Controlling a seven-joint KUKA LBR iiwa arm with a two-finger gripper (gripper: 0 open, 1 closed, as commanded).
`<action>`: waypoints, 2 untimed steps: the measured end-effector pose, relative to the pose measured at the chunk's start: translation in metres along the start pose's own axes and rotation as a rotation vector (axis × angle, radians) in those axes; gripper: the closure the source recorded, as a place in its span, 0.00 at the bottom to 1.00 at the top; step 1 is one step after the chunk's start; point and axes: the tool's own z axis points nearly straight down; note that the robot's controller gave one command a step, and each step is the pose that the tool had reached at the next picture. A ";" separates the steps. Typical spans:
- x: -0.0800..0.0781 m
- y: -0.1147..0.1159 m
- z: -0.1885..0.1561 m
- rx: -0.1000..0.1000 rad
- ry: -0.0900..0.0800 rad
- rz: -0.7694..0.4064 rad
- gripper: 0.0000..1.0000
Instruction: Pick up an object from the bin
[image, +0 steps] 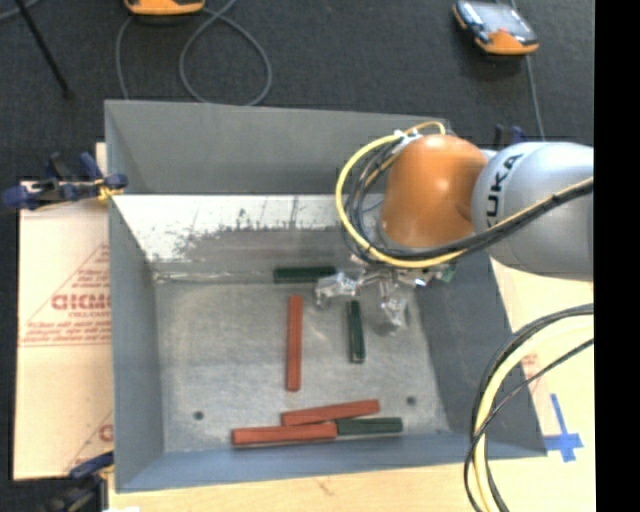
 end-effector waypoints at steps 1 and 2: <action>-0.001 -0.001 -0.003 0.002 -0.002 0.005 1.00; -0.012 0.042 -0.153 0.005 -0.001 -0.005 1.00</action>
Offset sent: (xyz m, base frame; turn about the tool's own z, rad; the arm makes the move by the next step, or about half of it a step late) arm 0.0000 0.0000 0.0000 0.0000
